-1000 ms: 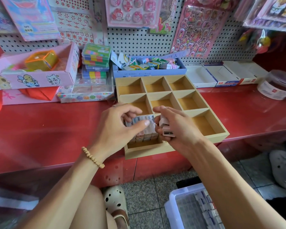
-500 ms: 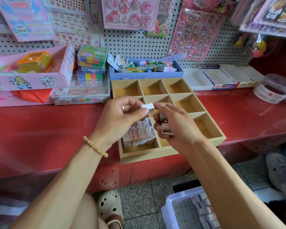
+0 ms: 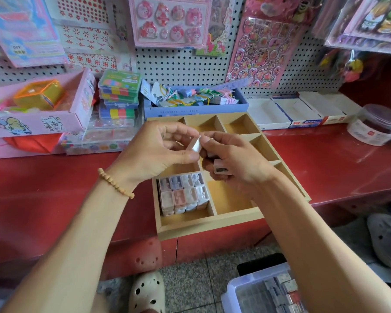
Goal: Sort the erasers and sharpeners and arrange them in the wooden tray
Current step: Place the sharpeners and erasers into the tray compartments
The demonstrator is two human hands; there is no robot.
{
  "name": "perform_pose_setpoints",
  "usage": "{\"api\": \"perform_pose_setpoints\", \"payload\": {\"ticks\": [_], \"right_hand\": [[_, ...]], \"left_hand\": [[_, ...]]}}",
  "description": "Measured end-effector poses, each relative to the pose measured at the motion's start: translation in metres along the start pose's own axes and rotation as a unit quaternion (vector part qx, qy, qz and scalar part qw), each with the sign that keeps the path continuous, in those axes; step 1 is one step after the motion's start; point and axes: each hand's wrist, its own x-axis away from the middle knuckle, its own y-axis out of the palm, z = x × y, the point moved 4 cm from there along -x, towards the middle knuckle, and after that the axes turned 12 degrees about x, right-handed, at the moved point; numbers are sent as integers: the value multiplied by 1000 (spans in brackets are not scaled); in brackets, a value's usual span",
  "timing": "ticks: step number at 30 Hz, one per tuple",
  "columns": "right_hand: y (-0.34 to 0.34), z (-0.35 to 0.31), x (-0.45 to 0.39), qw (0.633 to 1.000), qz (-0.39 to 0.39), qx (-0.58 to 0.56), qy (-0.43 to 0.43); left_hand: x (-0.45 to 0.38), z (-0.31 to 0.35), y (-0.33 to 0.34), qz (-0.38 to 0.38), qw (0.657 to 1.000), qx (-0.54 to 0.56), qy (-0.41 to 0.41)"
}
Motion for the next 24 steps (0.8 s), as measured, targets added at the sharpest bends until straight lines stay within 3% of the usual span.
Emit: {"api": "perform_pose_setpoints", "payload": {"ticks": [3,5,8,12,19,24], "right_hand": [[-2,0,-10,999,19,33,7],[-6,4,-14,997,53,52,20],[-16,12,-16,994,94,38,46],[-34,27,-11,988,126,17,89],[-45,35,2,983,144,-13,113],[-48,35,3,977,179,-23,116]], "left_hand": [[-10,-7,-4,-6,1000,-15,-17],[-19,-17,-6,23,995,-101,-8],[-31,-31,-13,71,950,-303,-15],[-37,-42,-10,47,909,-411,-37],[-46,-60,-3,16,884,-463,-65],[-50,-62,-8,4,908,-410,-84]]}}
